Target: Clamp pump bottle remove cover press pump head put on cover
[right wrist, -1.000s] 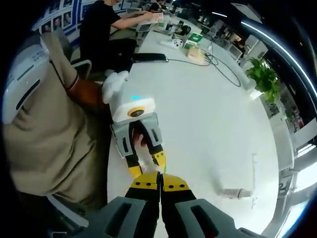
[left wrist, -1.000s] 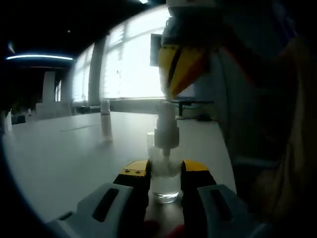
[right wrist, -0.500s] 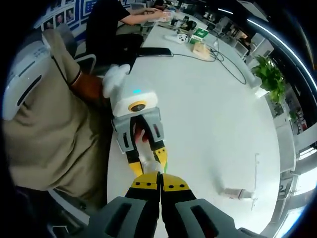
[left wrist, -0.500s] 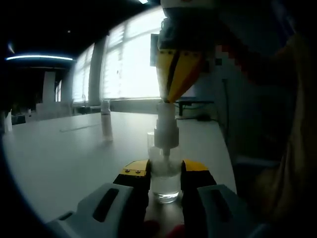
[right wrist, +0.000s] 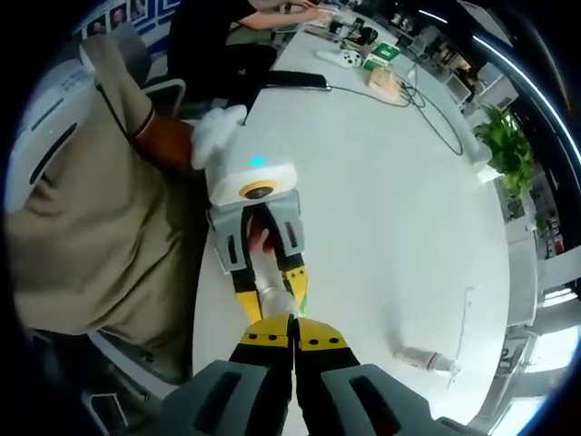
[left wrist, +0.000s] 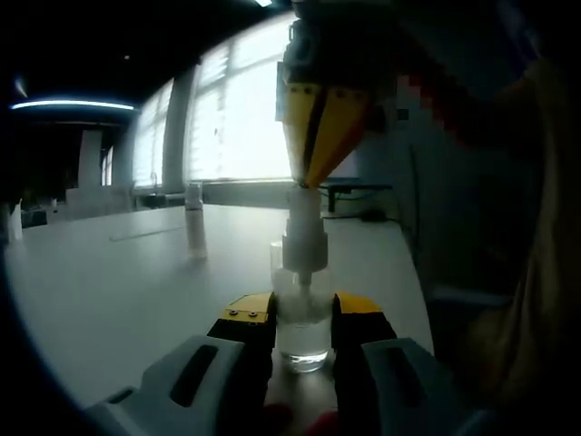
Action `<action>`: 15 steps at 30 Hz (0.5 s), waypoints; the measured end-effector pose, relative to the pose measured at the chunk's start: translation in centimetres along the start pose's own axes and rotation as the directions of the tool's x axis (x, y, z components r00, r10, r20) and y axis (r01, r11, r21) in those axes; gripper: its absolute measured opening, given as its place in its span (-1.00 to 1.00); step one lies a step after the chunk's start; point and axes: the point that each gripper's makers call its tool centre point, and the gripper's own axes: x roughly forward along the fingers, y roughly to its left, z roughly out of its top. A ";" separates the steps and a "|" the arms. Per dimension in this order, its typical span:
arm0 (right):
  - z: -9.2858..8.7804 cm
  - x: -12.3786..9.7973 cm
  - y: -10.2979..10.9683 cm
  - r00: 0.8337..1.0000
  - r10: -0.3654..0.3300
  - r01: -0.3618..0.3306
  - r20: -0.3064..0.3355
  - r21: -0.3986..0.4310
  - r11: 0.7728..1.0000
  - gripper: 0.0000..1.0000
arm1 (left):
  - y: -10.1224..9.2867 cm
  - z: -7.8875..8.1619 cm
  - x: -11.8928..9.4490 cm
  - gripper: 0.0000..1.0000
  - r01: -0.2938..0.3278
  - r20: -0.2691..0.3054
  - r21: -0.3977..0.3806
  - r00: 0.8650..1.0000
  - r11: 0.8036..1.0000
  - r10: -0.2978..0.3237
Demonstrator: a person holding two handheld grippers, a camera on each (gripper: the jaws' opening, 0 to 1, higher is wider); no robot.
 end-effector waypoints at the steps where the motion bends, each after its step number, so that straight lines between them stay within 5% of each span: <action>1: 0.0 0.0 0.0 1.000 0.000 0.000 -0.003 0.000 1.000 -1.00 | 0.0 0.0 0.0 -0.69 0.000 0.000 0.001 1.000 1.000 0.000; 15: -0.1 0.1 0.0 0.999 0.042 -0.043 -0.030 -0.012 0.999 -1.00 | -0.2 0.0 0.0 -0.69 0.002 0.000 0.008 1.000 1.000 -0.002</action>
